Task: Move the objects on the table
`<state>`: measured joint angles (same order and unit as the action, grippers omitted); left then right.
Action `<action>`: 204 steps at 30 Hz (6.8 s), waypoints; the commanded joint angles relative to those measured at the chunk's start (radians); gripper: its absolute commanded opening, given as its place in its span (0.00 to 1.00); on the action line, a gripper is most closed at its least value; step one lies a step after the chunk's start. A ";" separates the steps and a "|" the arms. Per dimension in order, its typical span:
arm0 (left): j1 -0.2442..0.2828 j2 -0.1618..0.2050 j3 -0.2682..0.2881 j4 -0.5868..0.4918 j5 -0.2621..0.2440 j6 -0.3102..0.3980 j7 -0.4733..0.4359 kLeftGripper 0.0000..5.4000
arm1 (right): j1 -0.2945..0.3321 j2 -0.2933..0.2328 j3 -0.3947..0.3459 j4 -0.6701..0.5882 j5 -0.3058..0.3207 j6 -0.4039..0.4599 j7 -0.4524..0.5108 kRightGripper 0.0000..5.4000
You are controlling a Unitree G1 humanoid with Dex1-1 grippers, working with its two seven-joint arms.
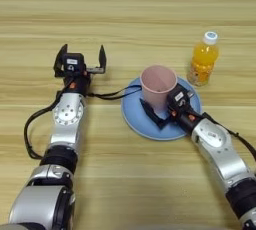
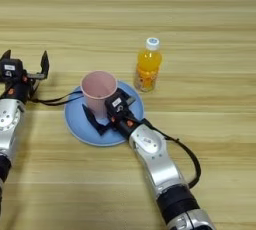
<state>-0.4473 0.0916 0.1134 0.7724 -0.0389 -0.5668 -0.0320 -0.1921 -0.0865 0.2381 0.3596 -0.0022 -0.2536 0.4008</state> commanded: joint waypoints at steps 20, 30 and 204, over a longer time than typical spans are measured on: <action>0.003 -0.006 -0.009 -0.022 0.010 0.005 0.011 1.00 | 0.264 -0.145 -0.031 -0.508 0.126 0.289 0.115 1.00; -0.001 -0.001 -0.010 -0.015 0.018 0.006 0.022 1.00 | 0.349 -0.224 -0.132 -0.764 0.222 0.376 0.116 1.00; -0.003 0.139 0.127 0.224 -0.078 -0.125 -0.104 0.99 | -0.094 -0.097 -0.488 0.363 0.159 -0.356 -0.245 1.00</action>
<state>-0.4228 0.2273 0.2316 0.9693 -0.1031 -0.6740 -0.1180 -0.2546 -0.1858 -0.2390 0.6745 0.1446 -0.5760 0.1426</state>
